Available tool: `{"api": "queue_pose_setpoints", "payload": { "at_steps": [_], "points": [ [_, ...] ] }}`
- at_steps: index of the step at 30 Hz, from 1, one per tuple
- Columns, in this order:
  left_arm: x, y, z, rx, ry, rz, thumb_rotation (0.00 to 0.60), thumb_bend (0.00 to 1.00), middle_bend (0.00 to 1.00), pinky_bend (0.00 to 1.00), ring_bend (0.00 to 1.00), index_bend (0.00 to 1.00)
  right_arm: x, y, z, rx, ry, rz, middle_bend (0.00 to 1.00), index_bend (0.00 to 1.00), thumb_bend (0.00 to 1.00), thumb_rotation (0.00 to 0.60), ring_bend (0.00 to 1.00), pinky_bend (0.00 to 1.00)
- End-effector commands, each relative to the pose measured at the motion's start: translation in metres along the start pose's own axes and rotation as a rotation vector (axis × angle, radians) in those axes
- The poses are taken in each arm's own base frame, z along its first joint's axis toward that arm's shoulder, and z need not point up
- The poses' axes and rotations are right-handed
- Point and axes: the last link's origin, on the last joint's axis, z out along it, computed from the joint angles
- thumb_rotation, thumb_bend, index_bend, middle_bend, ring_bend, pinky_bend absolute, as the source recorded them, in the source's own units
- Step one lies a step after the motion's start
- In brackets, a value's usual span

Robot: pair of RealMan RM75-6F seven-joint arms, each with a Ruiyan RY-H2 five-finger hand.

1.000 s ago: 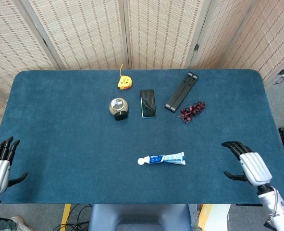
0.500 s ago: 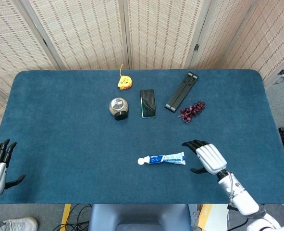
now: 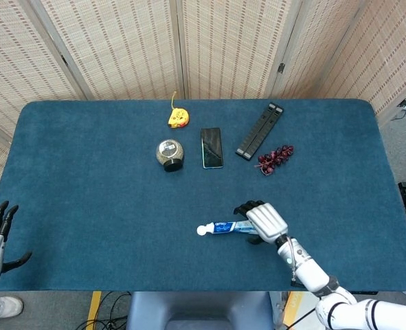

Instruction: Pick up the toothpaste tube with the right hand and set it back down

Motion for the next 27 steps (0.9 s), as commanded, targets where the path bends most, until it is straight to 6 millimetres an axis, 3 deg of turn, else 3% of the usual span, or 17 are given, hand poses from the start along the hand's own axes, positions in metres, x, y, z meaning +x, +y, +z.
{"api": "queue_pose_setpoints", "payload": {
  "at_steps": [1, 12, 27],
  "points": [
    [0.001, -0.002, -0.001, 0.005, 0.003, 0.0, 0.6, 0.19, 0.0, 0.13, 0.0, 0.05, -0.008, -0.007, 0.015, -0.001, -0.02, -0.023, 0.35, 0.3, 0.19, 0.6, 0.25, 0.31],
    [0.0, -0.008, -0.004, 0.019, 0.003, -0.001, 0.6, 0.19, 0.0, 0.13, 0.0, 0.05, -0.021, -0.016, 0.033, -0.016, -0.046, -0.047, 0.38, 0.34, 0.25, 0.6, 0.28, 0.38],
    [-0.004, -0.011, -0.005, 0.024, 0.0, 0.002, 0.6, 0.19, 0.0, 0.13, 0.0, 0.05, -0.024, -0.019, 0.035, -0.02, -0.052, -0.055, 0.42, 0.39, 0.33, 0.6, 0.32, 0.41]
  ]
}}
